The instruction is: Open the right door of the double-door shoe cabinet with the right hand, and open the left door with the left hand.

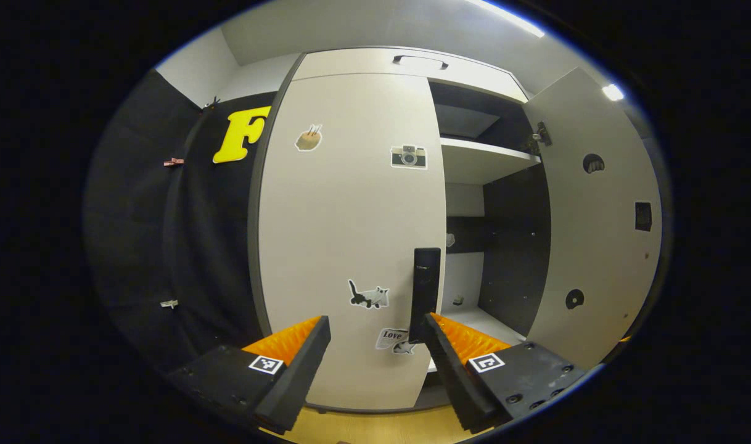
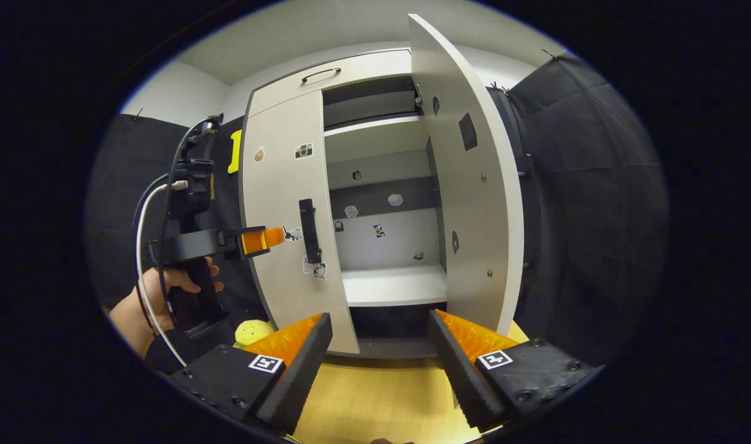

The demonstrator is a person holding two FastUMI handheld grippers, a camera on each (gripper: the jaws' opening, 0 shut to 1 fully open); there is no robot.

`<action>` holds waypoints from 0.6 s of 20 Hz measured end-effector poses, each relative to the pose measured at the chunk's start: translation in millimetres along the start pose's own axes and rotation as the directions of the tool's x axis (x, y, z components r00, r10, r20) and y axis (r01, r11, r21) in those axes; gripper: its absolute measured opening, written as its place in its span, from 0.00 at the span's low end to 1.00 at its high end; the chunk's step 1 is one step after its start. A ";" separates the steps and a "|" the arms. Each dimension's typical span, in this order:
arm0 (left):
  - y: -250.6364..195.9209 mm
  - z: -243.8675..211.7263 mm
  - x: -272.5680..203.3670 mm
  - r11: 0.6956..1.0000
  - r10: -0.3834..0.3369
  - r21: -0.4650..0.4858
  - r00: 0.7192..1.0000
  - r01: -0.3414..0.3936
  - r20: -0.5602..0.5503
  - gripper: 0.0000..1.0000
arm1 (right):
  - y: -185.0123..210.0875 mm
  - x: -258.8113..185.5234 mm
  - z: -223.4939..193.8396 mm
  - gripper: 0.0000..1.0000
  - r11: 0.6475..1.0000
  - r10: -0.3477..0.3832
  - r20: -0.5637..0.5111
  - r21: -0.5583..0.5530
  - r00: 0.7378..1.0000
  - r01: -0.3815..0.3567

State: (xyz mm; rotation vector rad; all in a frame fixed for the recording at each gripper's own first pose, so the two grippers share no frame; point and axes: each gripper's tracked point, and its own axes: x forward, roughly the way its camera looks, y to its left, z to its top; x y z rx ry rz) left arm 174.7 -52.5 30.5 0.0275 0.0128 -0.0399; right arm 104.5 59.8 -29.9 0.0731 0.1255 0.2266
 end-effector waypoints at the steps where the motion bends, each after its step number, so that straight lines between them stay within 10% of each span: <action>1: -4.7 -2.1 8.1 1.000 -0.016 -0.005 1.000 0.016 -0.006 0.90 | -2.8 1.8 1.3 0.98 1.000 -0.001 0.009 -0.018 1.000 0.001; 7: -39.7 -5.6 53.2 0.993 -0.100 -0.057 0.995 0.098 -0.027 0.71 | -11.4 16.1 -9.9 0.98 1.000 0.008 -0.018 -0.003 1.000 -0.008; 12: -43.4 -9.1 79.6 0.999 -0.026 0.023 0.998 0.027 -0.050 0.67 | -10.4 25.5 -17.8 0.99 0.999 0.036 -0.042 0.034 0.998 -0.034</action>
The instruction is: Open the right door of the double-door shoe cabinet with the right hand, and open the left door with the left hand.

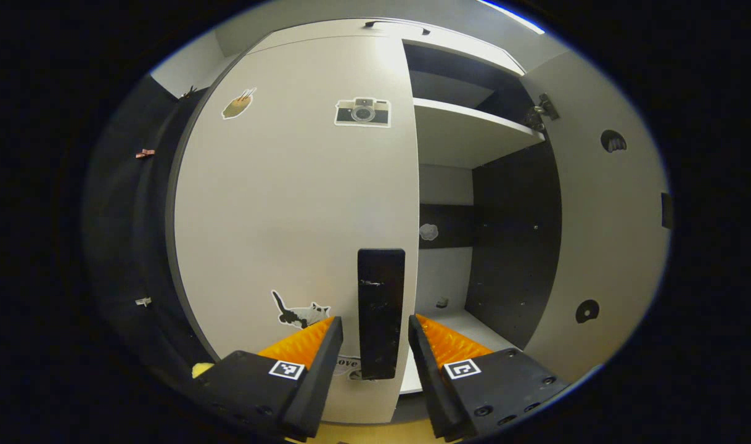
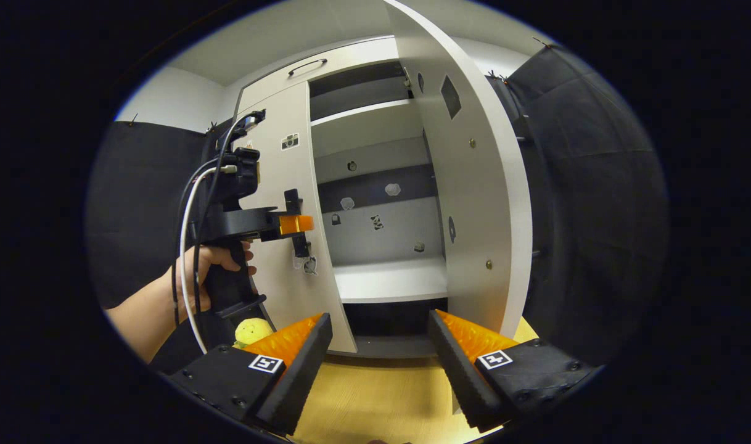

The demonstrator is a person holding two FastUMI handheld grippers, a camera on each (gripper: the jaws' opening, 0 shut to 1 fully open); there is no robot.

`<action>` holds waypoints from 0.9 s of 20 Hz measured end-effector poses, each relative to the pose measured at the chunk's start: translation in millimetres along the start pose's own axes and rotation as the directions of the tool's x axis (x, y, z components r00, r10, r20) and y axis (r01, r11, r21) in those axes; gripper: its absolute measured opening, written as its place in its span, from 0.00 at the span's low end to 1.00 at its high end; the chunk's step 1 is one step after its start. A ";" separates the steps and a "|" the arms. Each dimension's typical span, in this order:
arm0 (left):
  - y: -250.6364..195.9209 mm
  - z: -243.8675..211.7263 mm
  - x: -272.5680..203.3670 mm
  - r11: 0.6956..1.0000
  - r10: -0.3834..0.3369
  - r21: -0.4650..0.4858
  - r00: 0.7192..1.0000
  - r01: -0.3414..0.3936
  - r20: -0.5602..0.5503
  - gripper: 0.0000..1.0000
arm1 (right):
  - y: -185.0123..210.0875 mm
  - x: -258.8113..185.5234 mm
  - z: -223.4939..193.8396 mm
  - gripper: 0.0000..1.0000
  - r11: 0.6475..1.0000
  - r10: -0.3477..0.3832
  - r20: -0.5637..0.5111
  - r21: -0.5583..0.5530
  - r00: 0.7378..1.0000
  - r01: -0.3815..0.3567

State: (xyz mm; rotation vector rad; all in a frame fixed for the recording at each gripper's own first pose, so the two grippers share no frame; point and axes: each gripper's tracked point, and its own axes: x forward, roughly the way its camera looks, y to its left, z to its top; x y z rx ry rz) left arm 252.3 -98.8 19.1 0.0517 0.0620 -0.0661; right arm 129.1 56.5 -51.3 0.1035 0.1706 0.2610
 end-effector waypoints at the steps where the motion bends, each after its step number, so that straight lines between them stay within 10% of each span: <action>1: 0.1 -1.0 2.6 1.000 0.014 -0.002 1.000 -0.014 -0.007 0.63 | -1.9 1.6 -2.6 0.99 1.000 -0.001 -0.004 -0.013 1.000 0.001; 13: -0.3 -7.5 7.8 0.998 0.052 -0.015 0.998 -0.053 -0.040 0.09 | 7.4 -1.7 -3.9 0.99 0.996 0.080 -0.010 -0.047 0.997 -0.080; 18: 0.2 -6.8 -1.4 0.998 0.055 -0.030 0.998 -0.056 -0.043 0.08 | 6.1 -11.7 -10.3 0.99 0.996 0.064 -0.040 -0.056 0.997 -0.066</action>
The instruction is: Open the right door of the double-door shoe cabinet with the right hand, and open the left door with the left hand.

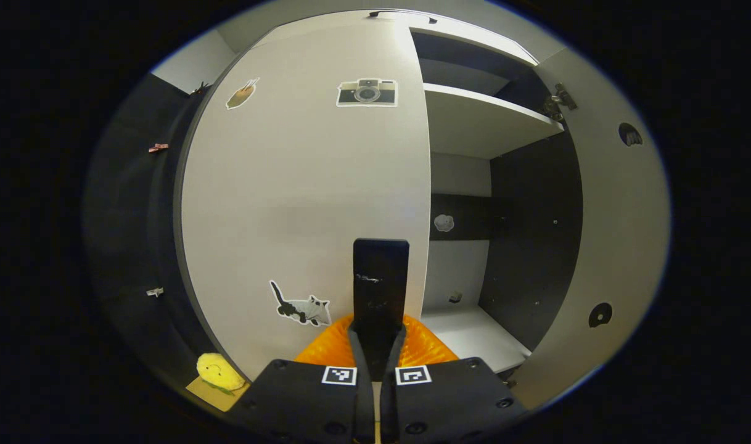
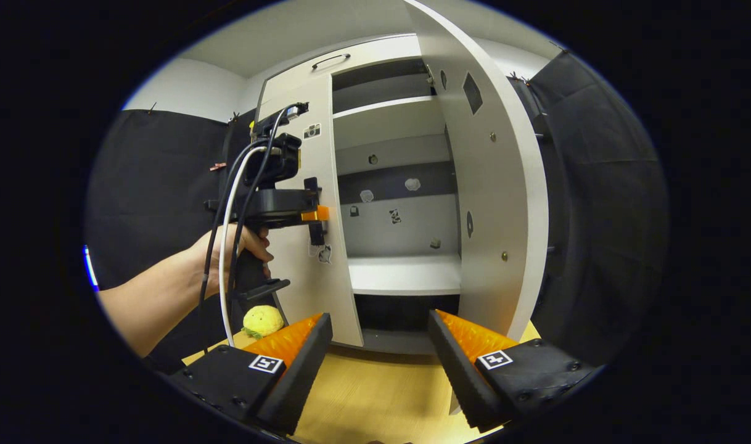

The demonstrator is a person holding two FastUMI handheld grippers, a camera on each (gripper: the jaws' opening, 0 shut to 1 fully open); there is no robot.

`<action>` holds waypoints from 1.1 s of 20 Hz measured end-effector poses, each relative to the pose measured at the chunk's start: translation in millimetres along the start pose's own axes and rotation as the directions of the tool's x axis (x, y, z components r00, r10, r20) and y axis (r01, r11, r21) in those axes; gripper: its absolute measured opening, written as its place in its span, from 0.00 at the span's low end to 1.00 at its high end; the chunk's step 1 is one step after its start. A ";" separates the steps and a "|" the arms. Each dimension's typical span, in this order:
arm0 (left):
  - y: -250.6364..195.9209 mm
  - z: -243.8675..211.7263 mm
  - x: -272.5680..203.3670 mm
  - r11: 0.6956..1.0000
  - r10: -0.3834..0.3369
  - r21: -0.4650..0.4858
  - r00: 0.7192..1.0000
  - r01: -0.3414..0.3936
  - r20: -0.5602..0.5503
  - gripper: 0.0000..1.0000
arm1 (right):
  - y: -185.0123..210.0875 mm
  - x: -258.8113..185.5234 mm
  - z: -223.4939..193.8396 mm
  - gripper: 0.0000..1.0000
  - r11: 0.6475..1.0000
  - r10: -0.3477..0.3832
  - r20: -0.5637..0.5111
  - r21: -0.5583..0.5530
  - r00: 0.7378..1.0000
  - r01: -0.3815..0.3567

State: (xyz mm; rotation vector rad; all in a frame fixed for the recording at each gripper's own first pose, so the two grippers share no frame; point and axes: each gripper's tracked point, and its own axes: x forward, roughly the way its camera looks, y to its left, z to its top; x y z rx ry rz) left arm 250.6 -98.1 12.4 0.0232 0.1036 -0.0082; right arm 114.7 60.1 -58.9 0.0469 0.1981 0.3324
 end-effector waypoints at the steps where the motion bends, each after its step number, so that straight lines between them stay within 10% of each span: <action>1: 0.9 -1.5 -6.9 1.000 -0.002 -0.003 1.000 0.002 -0.002 0.08 | 0.2 -2.7 -0.8 0.99 1.000 -0.008 -0.004 0.002 1.000 0.008; 22: 92.0 -16.1 -152.9 0.994 -0.101 -0.043 0.993 0.104 0.054 0.08 | 71.4 -43.8 -14.9 0.98 0.960 -0.277 0.015 0.049 0.961 0.276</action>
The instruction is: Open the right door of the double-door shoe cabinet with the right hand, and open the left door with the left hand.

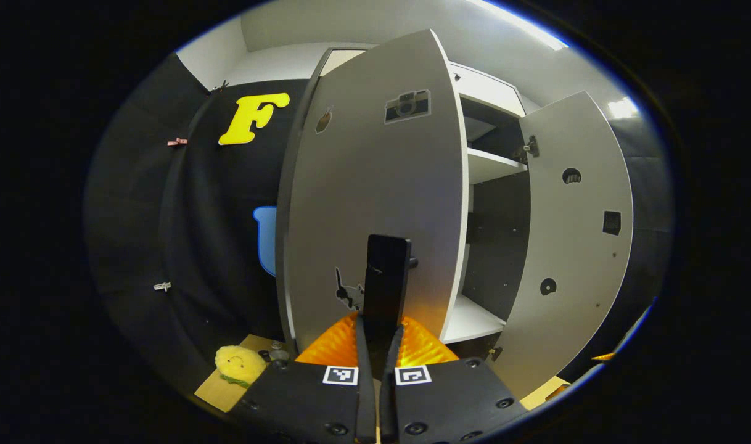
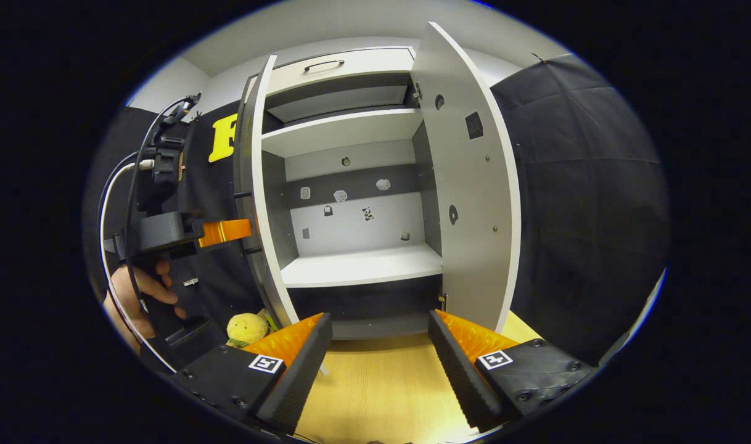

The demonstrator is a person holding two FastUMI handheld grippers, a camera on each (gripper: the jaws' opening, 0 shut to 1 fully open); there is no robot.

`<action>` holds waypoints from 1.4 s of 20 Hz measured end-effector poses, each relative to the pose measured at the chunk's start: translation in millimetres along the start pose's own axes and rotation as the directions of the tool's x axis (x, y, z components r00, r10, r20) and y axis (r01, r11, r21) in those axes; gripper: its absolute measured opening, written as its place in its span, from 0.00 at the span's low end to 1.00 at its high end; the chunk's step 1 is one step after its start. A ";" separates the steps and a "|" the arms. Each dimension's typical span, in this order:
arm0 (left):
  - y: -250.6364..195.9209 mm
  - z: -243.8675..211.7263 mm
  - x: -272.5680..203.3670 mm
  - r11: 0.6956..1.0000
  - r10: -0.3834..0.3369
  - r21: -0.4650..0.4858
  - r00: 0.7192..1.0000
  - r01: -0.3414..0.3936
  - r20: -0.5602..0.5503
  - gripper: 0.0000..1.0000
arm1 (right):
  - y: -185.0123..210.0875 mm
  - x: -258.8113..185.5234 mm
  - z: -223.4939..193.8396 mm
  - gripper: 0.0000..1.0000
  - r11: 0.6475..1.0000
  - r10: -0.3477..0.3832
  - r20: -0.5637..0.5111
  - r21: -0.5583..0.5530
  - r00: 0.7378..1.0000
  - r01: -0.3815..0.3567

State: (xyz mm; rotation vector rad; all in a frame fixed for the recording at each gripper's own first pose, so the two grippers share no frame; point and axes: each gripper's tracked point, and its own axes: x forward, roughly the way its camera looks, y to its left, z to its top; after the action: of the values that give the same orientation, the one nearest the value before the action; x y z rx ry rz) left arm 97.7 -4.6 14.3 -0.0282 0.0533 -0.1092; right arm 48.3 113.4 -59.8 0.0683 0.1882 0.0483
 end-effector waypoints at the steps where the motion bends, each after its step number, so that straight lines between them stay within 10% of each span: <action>1: 4.5 1.8 -4.5 1.000 -0.002 -0.005 1.000 0.002 0.003 0.08 | 1.7 -1.9 0.3 0.99 1.000 -0.006 0.005 -0.006 1.000 0.006; 18: 148.2 8.5 -43.6 0.992 0.101 0.075 0.995 -0.100 -0.005 0.05 | -3.7 -14.5 -5.0 1.00 0.996 -0.066 -0.020 -0.067 0.998 0.064; 21: 144.4 8.7 -43.4 1.000 0.017 0.000 1.000 -0.017 -0.023 0.05 | -9.4 -12.7 3.0 0.99 0.994 -0.078 -0.011 -0.078 0.997 0.077; 28: 145.6 20.1 -60.5 0.991 0.125 0.038 0.992 -0.125 0.001 0.05 | -23.0 -12.8 34.9 0.98 0.994 -0.042 0.036 -0.104 0.998 0.046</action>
State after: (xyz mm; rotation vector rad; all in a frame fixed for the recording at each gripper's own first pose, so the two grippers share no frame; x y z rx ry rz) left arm 54.6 147.2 33.0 0.0130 0.0544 0.0149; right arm 43.3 87.6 -24.9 -0.0396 0.1535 0.0132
